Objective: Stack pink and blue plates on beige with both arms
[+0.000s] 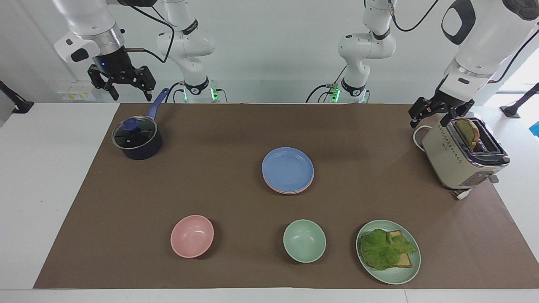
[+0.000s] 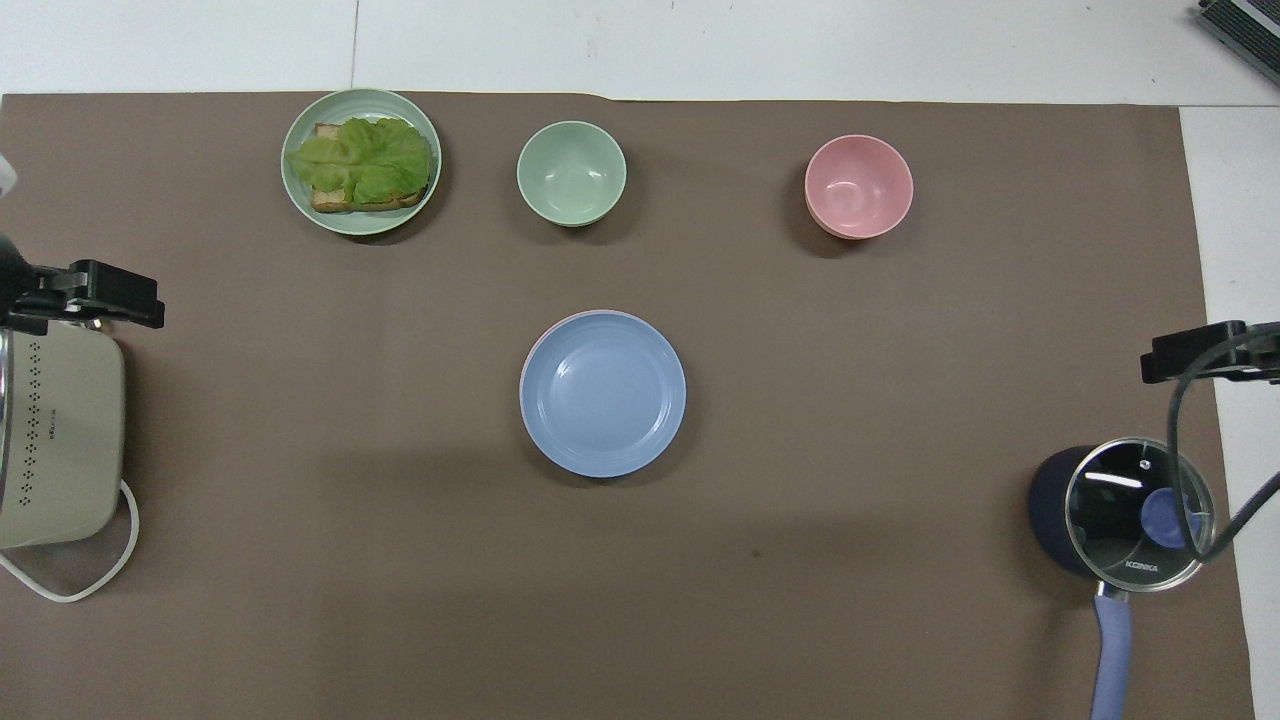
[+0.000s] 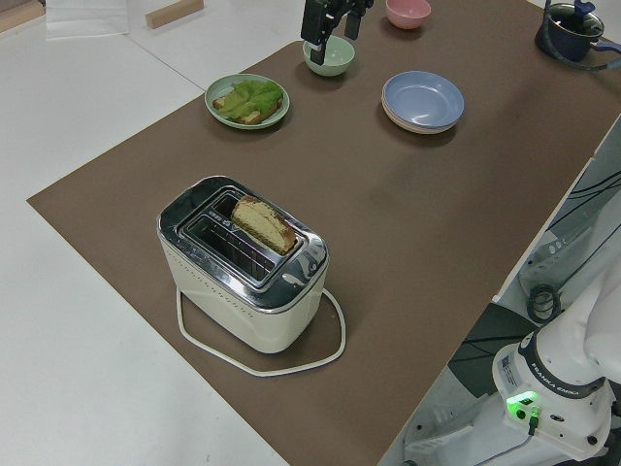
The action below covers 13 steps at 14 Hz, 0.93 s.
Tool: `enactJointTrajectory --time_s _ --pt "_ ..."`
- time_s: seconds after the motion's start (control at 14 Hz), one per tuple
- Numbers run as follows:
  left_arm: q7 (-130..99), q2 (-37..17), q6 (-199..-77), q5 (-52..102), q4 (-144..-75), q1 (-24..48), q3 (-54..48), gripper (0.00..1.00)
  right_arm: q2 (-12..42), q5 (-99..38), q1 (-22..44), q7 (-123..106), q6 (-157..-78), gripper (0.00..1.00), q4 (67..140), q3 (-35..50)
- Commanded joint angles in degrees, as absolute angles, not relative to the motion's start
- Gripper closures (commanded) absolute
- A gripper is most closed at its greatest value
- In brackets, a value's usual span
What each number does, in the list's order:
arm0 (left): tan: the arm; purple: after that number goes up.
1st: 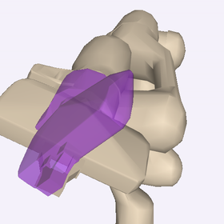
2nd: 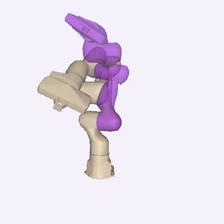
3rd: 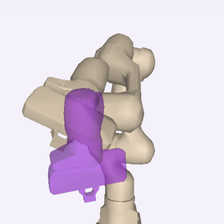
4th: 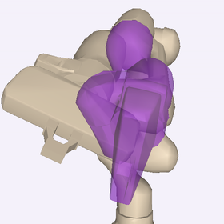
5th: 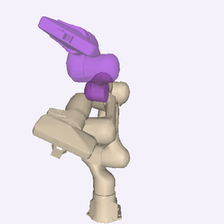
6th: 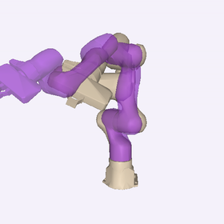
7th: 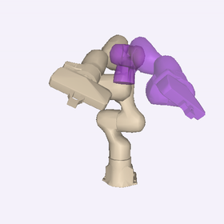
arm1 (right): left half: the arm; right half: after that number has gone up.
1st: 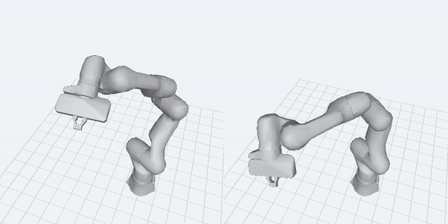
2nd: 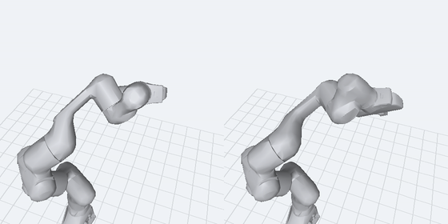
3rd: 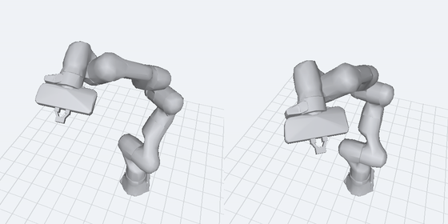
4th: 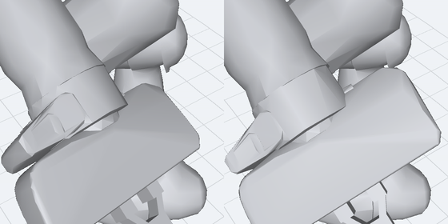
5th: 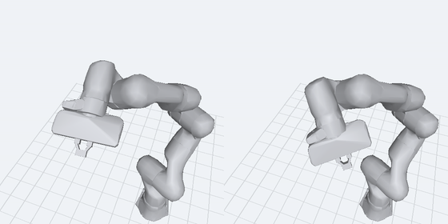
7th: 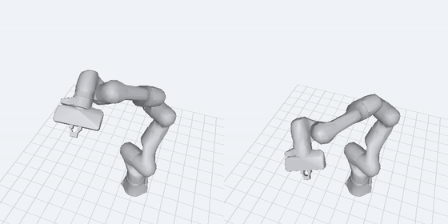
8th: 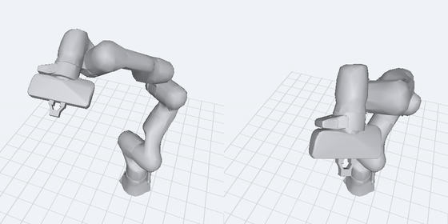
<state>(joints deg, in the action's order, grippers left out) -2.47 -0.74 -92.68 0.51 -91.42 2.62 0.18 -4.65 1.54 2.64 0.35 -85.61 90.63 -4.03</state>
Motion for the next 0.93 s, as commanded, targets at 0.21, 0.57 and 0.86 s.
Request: enactJointTrajectory --time_s 0.21,0.57,0.86 --pt "-3.0 -0.4 -91.9 0.0 -91.1 2.3 -0.2 0.00 -5.5 1.8 2.0 -0.8 -86.4 0.00 91.7 -3.9" --pt "-3.0 -0.4 -91.9 0.1 -91.1 2.3 -0.2 0.00 -5.8 1.7 2.0 -0.9 -85.6 0.00 91.1 -4.0" --pt "-3.0 -0.4 -91.9 0.0 -91.1 2.3 -0.2 0.00 -6.3 1.6 2.5 -0.9 -85.3 0.00 91.7 -3.7"
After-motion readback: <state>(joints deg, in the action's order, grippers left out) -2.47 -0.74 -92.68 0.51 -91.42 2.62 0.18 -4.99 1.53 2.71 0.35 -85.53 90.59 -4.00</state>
